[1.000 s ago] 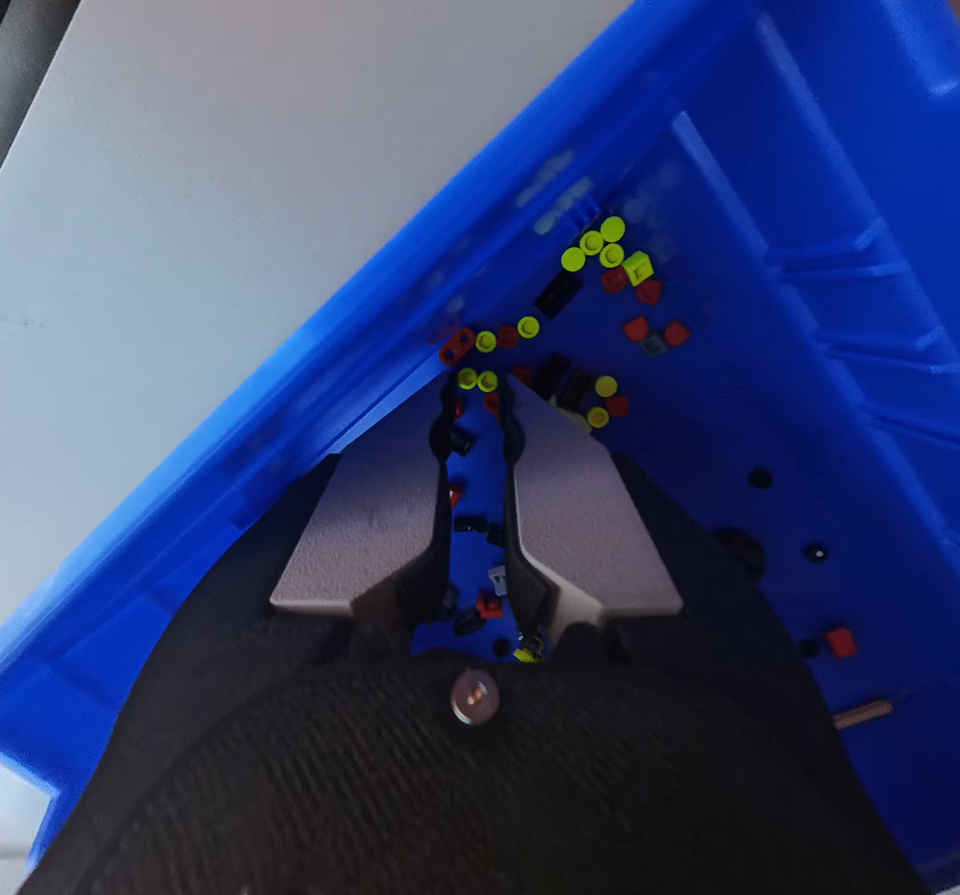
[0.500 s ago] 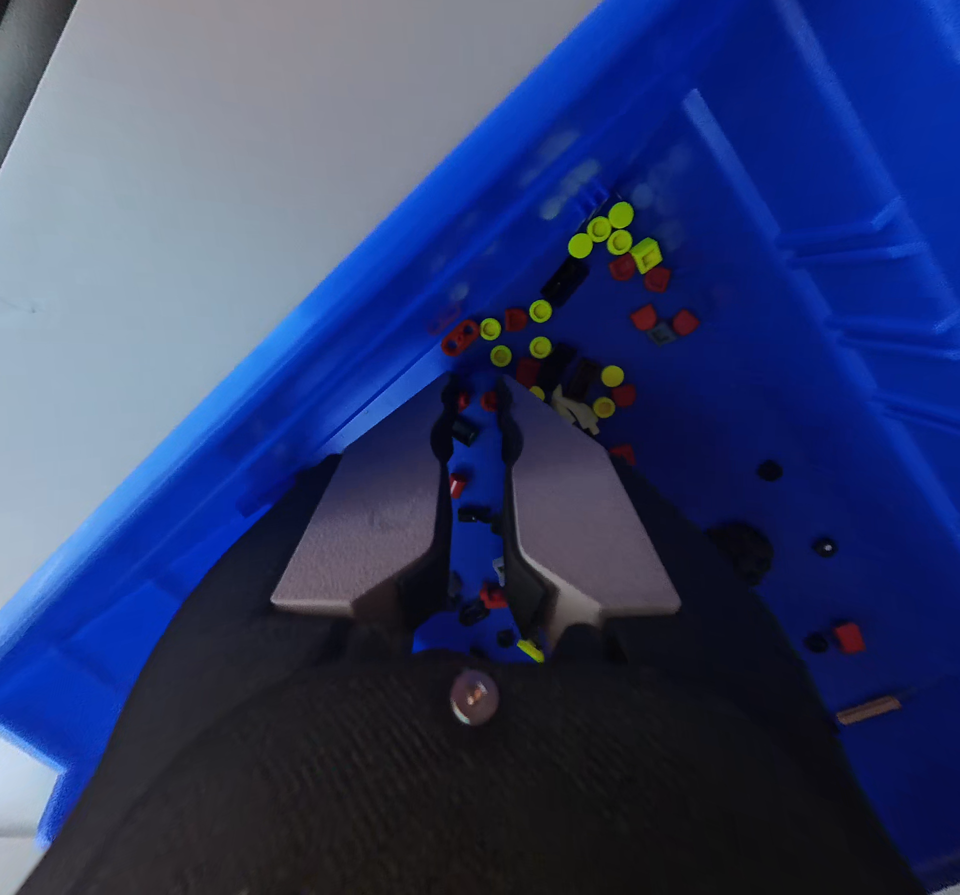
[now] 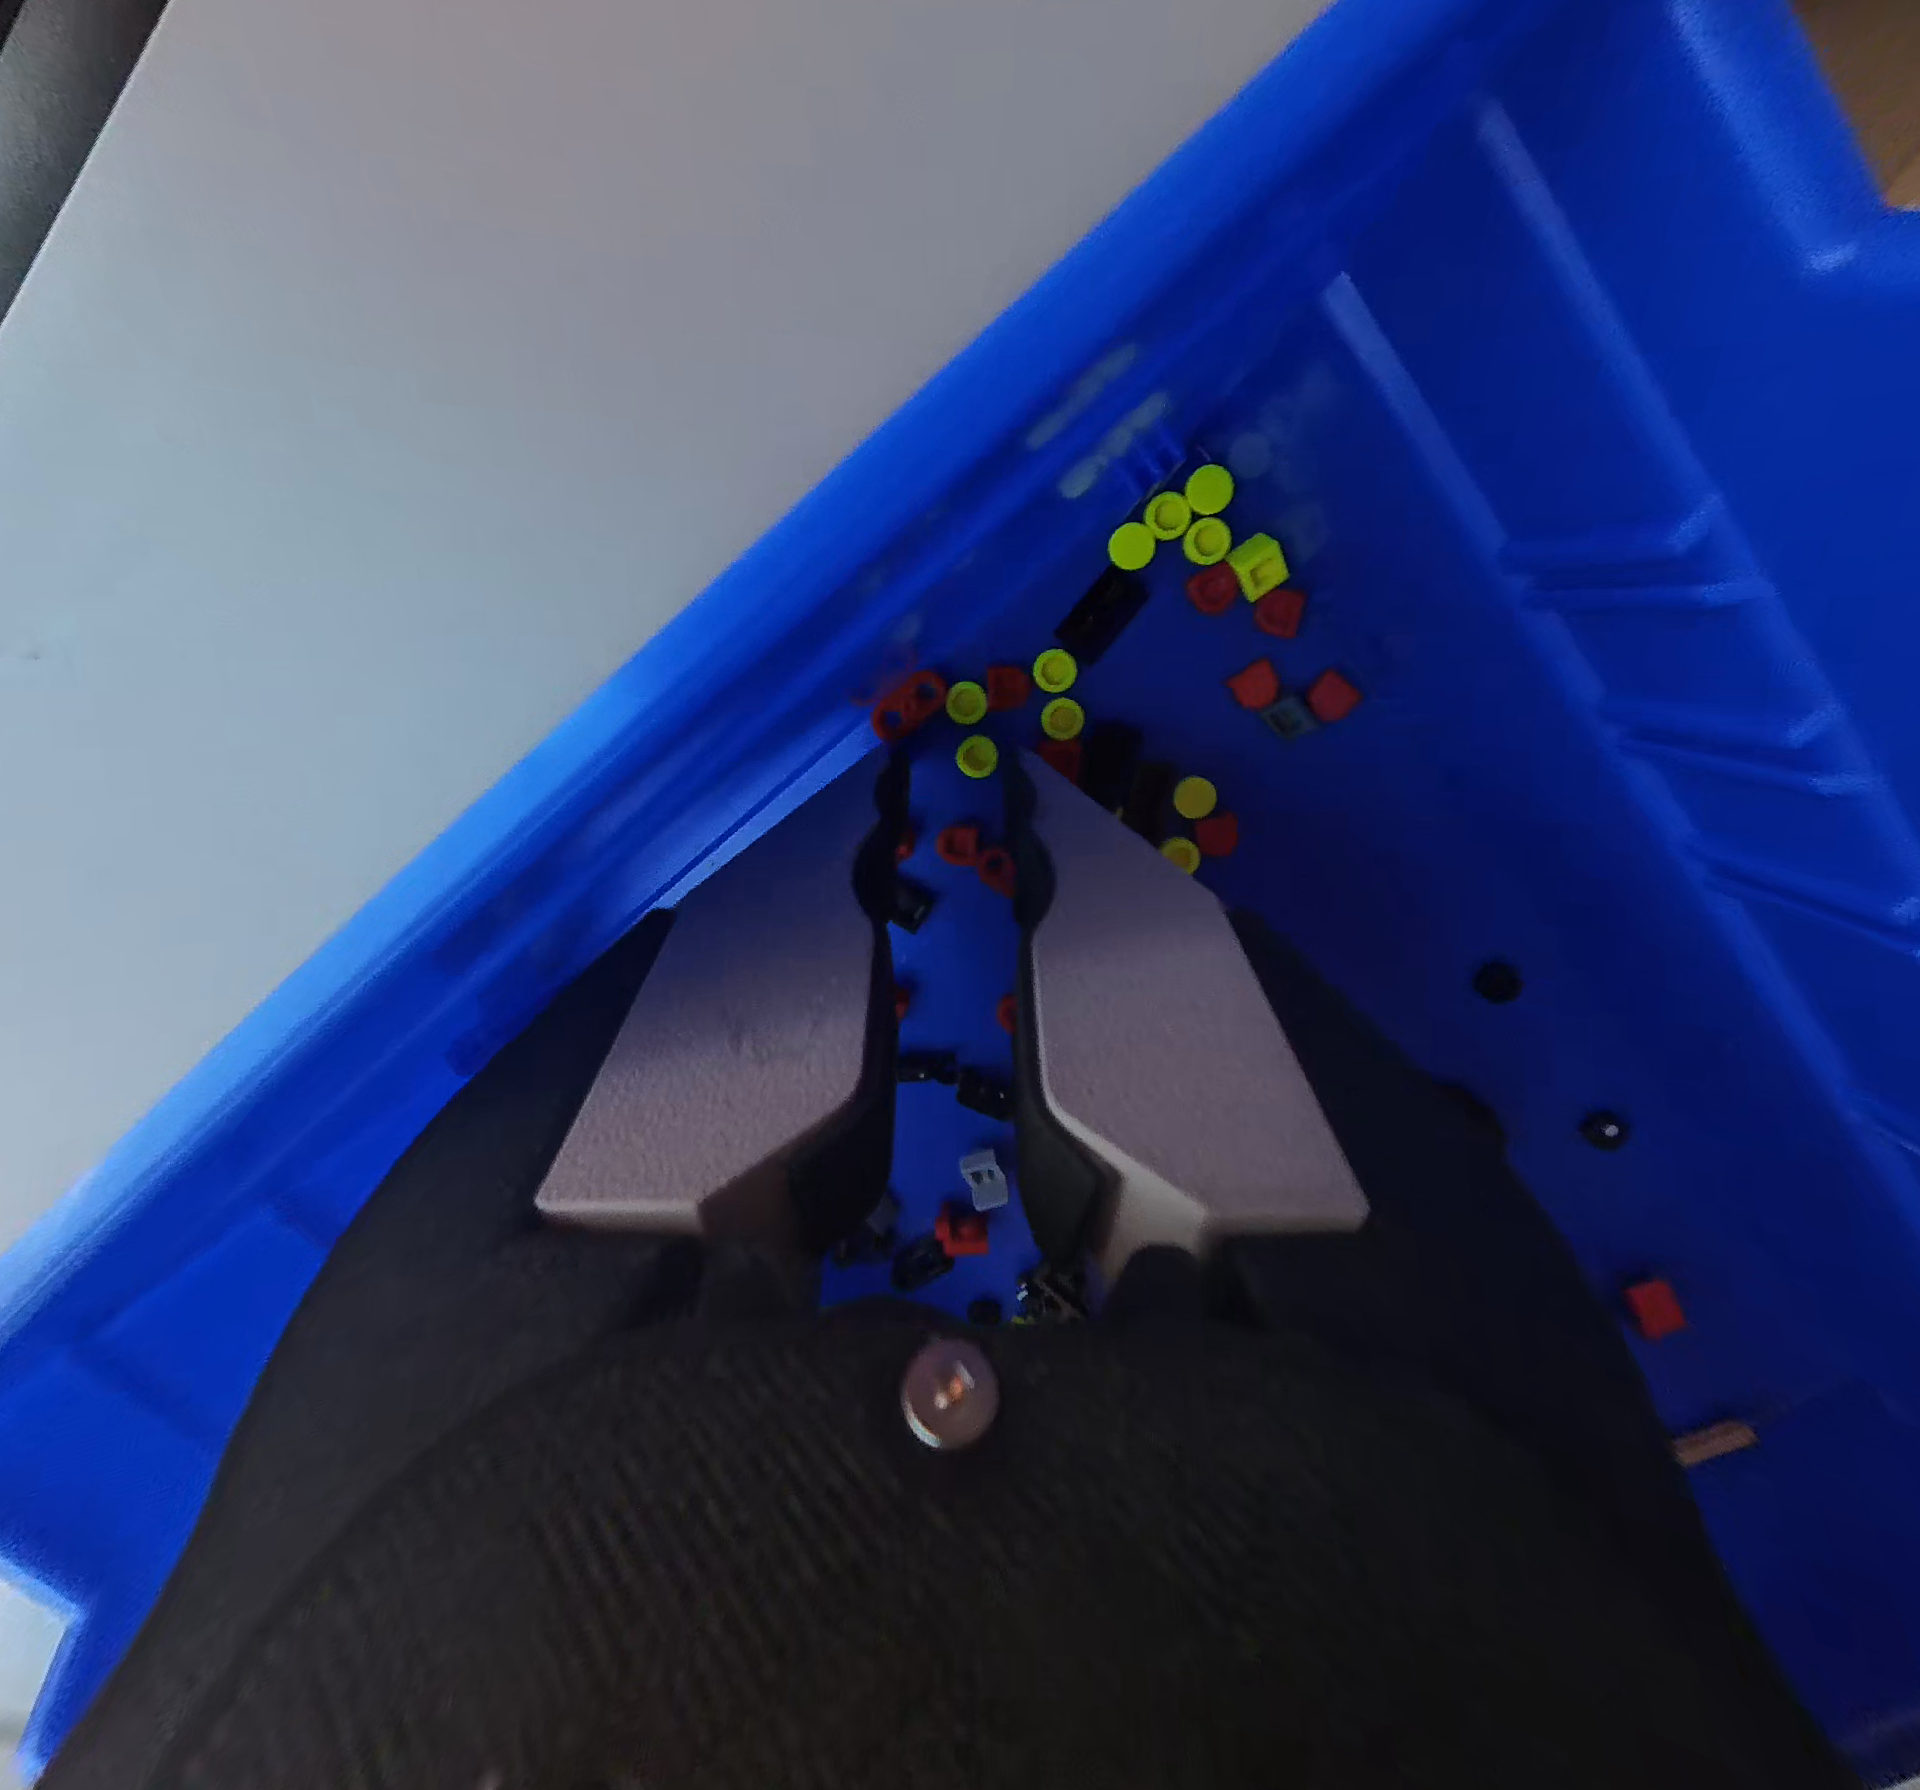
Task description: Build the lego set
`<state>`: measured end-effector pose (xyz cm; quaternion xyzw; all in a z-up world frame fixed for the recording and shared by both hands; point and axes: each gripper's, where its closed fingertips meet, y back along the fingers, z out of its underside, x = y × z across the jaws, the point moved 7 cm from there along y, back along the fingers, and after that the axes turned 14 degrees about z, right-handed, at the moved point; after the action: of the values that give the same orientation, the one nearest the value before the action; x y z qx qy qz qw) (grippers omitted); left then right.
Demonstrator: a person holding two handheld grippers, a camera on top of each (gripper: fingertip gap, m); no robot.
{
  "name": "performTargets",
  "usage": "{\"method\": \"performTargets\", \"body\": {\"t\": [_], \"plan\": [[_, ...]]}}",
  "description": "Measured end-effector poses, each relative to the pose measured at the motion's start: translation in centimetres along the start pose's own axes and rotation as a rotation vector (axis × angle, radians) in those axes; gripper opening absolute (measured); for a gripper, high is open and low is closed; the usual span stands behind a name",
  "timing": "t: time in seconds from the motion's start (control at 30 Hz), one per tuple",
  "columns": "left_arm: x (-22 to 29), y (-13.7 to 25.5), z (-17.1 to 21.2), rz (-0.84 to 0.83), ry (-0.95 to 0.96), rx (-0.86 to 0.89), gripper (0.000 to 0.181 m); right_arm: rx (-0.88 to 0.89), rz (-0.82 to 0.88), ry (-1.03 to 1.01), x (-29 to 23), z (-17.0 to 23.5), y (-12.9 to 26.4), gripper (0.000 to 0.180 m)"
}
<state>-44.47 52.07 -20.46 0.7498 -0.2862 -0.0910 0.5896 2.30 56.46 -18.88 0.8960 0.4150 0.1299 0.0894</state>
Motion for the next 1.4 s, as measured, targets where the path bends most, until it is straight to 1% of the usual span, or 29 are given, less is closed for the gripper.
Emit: {"method": "performTargets", "body": {"t": [0.07, 0.13, 0.4, 0.5, 0.57, 0.6, 0.67, 0.7, 0.77, 0.83, 0.93, 1.03, 1.1, 1.17, 1.23, 1.4], "plan": [[0.1, 0.0, 0.0, 0.0, -0.006, -0.004, 0.013, 0.0, -0.001, 0.0, 0.0, 0.0, 0.0, 0.014], [0.3, -0.1, 0.0, -0.012, -0.019, -0.008, 0.005, -0.001, -0.001, 0.0, 0.0, 0.0, 0.0, 0.014], [0.5, 0.0, 0.1, -0.034, 0.001, -0.021, 0.005, 0.003, 0.001, 0.004, -0.1, 0.0, 0.1, 0.013], [0.6, 0.8, 0.2, -0.051, 0.029, 0.003, 0.004, 0.004, 0.001, 0.005, -0.1, 0.0, 0.1, 0.013], [1.4, 2.5, -0.4, -0.052, 0.038, 0.079, 0.005, 0.016, -0.009, 0.006, -0.2, -0.1, 0.3, 0.013], [2.4, 3.7, -1.0, -0.052, 0.02, 0.15, 0.004, 0.042, -0.024, 0.009, -0.5, -0.3, 0.6, 0.012], [5.4, 6.5, -2.2, -0.041, -0.046, 0.31, 0.004, 0.114, -0.061, 0.004, -1.1, -1.1, 1.3, 0.009], [7.7, 7.8, -2.8, -0.015, -0.106, 0.382, 0.004, 0.135, -0.089, -0.017, -1.5, -1.5, 1.6, 0.009], [13.6, 9.7, -3.9, 0.032, -0.314, 0.509, 0.004, 0.149, -0.177, -0.078, -2.5, -2.2, 2.0, 0.011], [19.4, 10.1, -4.5, -0.001, -0.545, 0.609, 0.004, 0.165, -0.294, -0.14, -3.9, -3.2, 2.5, 0.013], [27.8, 8.4, -4.5, 0.006, -0.915, 0.736, 0.004, 0.222, -0.525, -0.235, -6.7, -5.0, 3.9, 0.014], [32.4, 5.9, -4.6, -0.054, -1.116, 0.828, 0.004, 0.264, -0.805, -0.375, -8.8, -6.6, 5.8, 0.014], [33.9, 4.8, -4.8, -0.082, -1.169, 0.94, 0.004, 0.26, -0.942, -0.445, -9.6, -6.9, 6.6, 0.011], [34.7, 3.7, -4.9, -0.033, -1.184, 1.007, 0.003, 0.22, -1.02, -0.488, -9.9, -6.8, 6.7, 0.01], [35.2, 2.5, -5.0, -0.034, -1.195, 1.024, 0.003, 0.183, -1.072, -0.536, -10.1, -6.5, 6.4, 0.012], [35.8, 1.5, -5.5, -0.172, -1.177, 1.02, 0.004, 0.114, -1.179, -0.617, -10.8, -6.0, 5.7, 0.01]]}}
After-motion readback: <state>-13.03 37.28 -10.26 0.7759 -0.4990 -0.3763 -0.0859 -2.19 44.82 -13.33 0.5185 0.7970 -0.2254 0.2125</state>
